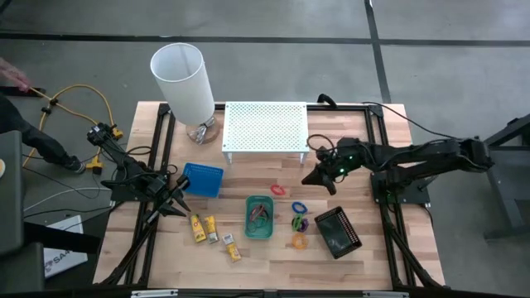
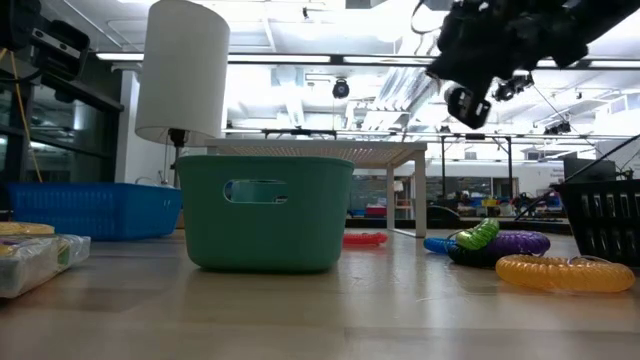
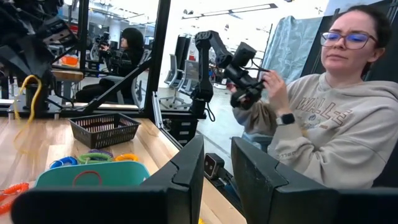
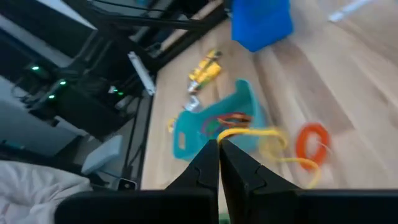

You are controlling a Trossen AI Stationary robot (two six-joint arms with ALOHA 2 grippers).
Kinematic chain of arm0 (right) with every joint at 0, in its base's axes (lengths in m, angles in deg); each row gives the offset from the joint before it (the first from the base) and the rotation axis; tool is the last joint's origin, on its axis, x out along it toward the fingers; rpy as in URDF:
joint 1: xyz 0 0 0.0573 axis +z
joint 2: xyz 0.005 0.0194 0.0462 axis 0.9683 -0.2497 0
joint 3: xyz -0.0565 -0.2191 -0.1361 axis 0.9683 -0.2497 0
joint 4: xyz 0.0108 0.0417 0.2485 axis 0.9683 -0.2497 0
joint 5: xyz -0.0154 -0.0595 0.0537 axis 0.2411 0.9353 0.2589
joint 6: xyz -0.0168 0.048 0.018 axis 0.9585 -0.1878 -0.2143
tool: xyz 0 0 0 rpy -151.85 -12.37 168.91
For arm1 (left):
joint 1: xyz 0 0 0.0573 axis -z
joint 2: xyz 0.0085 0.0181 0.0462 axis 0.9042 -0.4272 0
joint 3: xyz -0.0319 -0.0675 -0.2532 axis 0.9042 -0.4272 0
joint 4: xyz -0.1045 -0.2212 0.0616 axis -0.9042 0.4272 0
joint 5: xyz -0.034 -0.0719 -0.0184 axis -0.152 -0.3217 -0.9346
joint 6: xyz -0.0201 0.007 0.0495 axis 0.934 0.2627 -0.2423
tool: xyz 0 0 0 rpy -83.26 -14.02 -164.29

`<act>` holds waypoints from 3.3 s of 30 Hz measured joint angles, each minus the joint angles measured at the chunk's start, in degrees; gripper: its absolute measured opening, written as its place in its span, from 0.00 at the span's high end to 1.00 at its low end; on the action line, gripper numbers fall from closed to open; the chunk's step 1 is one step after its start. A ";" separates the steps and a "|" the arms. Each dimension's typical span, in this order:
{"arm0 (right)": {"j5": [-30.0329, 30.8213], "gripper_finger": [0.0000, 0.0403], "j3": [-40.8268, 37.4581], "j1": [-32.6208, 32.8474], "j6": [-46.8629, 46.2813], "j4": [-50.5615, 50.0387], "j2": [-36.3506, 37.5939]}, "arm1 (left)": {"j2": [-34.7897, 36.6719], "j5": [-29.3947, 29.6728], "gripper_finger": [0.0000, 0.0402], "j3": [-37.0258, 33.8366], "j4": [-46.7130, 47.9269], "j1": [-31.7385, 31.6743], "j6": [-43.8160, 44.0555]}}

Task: Pick & Place Office Desk Supplies
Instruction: Put the yellow rubber band into the green bin, then put the yellow crayon box into the blue bin

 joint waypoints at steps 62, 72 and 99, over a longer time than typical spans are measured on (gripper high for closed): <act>22.46 0.99 25.44 20.99 1.48 12.12 -42.59 | 0.00 0.00 0.80 0.00 0.00 0.01 0.00; 24.24 0.97 25.50 21.86 -2.51 12.71 -45.67 | -0.09 0.00 0.80 0.00 0.00 0.00 0.00; 22.17 0.80 25.44 18.92 8.21 15.05 -42.23 | -0.09 0.00 0.80 0.00 -0.02 0.01 0.00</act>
